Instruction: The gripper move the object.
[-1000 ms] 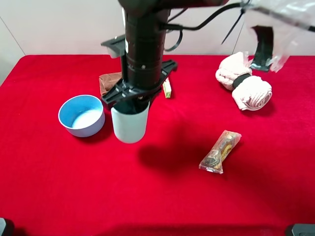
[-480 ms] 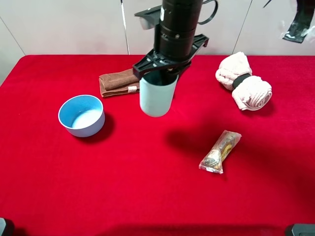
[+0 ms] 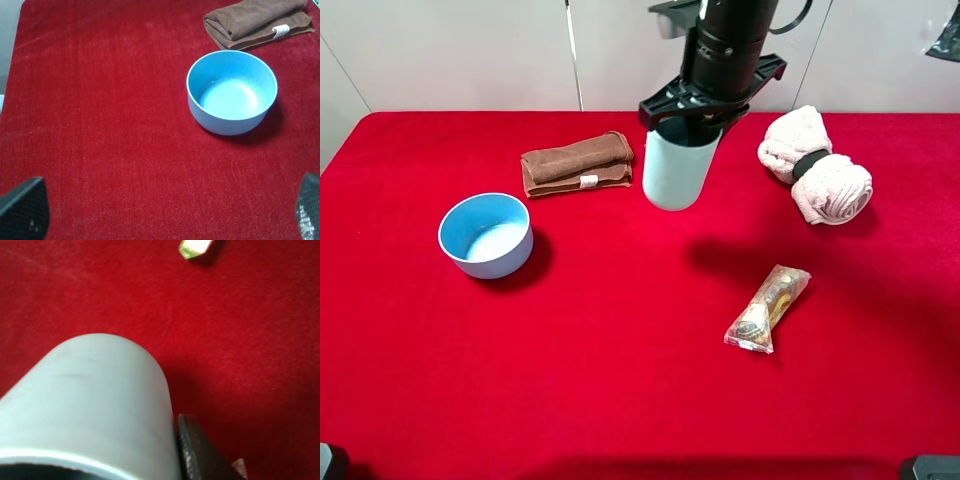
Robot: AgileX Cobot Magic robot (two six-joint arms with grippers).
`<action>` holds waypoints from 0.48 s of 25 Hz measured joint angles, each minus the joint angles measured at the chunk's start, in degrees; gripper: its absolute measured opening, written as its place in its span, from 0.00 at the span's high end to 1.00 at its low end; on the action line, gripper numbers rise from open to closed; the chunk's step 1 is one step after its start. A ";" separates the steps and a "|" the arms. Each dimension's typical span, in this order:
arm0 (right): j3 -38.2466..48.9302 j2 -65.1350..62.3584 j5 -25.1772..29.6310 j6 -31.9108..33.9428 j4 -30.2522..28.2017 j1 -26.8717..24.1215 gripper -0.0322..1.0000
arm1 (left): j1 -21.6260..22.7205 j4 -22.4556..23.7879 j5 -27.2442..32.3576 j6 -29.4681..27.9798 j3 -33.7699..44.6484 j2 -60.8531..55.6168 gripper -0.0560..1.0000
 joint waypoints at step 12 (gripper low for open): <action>0.00 0.22 -5.91 -2.39 -0.06 -8.11 0.96 | 0.00 0.00 0.00 0.00 0.00 0.00 0.02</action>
